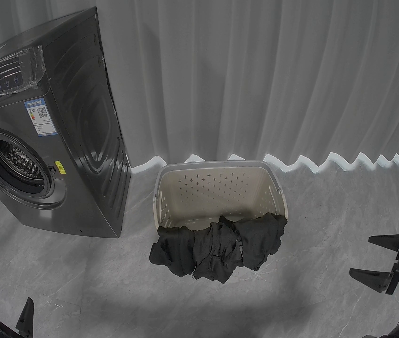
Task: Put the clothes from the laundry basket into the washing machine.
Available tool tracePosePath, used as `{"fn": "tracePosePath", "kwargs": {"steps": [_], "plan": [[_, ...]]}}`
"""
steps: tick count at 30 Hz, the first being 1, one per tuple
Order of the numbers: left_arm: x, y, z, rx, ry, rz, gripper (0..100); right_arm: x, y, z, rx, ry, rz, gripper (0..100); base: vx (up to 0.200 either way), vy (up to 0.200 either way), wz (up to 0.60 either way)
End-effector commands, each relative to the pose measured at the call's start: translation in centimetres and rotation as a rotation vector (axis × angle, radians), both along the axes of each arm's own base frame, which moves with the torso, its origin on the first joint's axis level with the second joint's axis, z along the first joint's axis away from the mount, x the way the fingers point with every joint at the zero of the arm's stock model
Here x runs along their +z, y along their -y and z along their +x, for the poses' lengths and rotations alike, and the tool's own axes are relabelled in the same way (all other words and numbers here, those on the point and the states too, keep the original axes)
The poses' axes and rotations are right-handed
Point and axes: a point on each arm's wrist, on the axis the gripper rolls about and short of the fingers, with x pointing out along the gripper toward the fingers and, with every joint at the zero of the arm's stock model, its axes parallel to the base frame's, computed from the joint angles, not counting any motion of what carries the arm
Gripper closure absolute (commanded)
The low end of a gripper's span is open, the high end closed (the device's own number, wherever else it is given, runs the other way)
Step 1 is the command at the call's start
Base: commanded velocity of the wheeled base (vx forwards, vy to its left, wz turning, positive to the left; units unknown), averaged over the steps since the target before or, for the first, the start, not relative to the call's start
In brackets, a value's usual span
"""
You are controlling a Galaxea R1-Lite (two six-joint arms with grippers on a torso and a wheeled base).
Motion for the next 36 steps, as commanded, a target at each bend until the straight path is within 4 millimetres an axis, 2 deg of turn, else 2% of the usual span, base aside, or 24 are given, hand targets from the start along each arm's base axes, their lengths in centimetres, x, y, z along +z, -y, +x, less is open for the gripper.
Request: {"fn": "tracePosePath", "kwargs": {"steps": [1,5,18,19,28,34,36], "plan": [[-0.5,0.0,0.0,0.001,0.0,0.0,0,-2.2,-1.9,4.8,0.066,-0.17,-0.009,0,0.0,0.0,0.0],[-0.5,0.0,0.0,0.001,0.0,-0.003,0,-3.1,-2.8,6.7,0.065,-0.21,0.02,0,0.0,0.0,0.0],[-0.5,0.0,0.0,0.001,0.002,-0.003,0,-5.0,-5.0,9.5,0.099,-0.245,0.017,0,0.0,0.0,0.0],[-0.5,0.0,0.0,0.001,0.0,-0.003,0,-5.6,-5.8,10.2,0.115,-0.244,0.023,0,0.0,0.0,0.0],[-0.5,0.0,0.0,0.001,0.002,-0.006,0,-8.6,-8.3,12.6,0.085,-0.24,0.004,0,0.0,0.0,0.0],[-0.5,0.0,0.0,0.001,0.002,-0.005,0,-10.6,-9.5,14.4,0.019,-0.202,-0.022,0,0.2,0.0,0.0],[-0.5,0.0,0.0,0.001,0.002,-0.005,0,-11.1,-9.6,14.8,0.007,-0.196,-0.024,0,0.0,0.0,0.0]]}}
